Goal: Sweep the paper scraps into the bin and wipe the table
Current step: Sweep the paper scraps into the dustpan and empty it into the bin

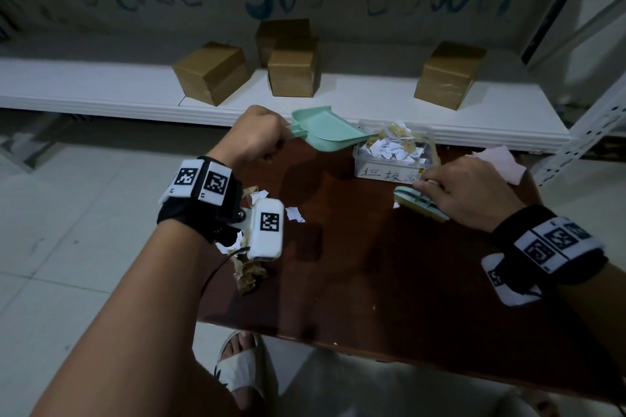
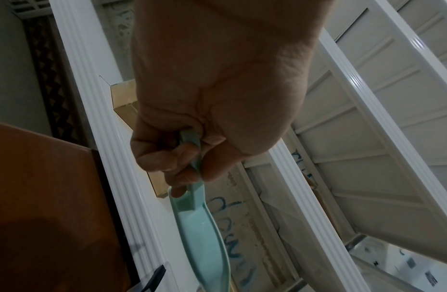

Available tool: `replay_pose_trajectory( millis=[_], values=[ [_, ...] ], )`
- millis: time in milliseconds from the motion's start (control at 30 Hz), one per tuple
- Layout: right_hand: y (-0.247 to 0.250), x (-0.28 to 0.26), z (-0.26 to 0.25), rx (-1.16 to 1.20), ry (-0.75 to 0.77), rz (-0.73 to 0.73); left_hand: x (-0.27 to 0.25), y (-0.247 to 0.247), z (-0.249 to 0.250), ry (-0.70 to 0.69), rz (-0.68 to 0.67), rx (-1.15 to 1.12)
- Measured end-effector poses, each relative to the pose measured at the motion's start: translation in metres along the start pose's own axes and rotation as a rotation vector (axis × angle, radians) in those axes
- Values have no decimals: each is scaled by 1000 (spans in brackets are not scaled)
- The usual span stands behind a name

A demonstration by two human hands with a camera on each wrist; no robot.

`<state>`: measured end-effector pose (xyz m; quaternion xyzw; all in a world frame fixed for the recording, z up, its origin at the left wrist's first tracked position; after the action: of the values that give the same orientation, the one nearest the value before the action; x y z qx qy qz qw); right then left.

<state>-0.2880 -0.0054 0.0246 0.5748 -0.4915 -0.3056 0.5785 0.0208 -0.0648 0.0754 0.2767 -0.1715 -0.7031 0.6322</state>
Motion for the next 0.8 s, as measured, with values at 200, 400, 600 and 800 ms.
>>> replay_pose_trajectory(
  millis=[200,400,600,800],
  values=[
    [9,1,-12,317,-7,64,-1,10,-1,15,34,-11],
    [7,7,-20,878,-194,208,-5,25,-6,7,59,-48],
    [-34,0,-50,1127,-323,147,-10,39,-15,-1,37,-53],
    [-48,-2,-76,1280,-400,127,-20,57,-18,-13,104,-85]
  ],
)
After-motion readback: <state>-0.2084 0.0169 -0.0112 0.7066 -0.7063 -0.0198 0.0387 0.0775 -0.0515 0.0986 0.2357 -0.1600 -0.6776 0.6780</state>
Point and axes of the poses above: each hand's wrist, its own x-axis towards the middle knuckle, its own y-axis out of the back of the hand, z = x × y, the point moved 8 cm from there along x, towards the middle knuckle, and after that the axes turned 4 degrees about x, right-handed, at the moved point
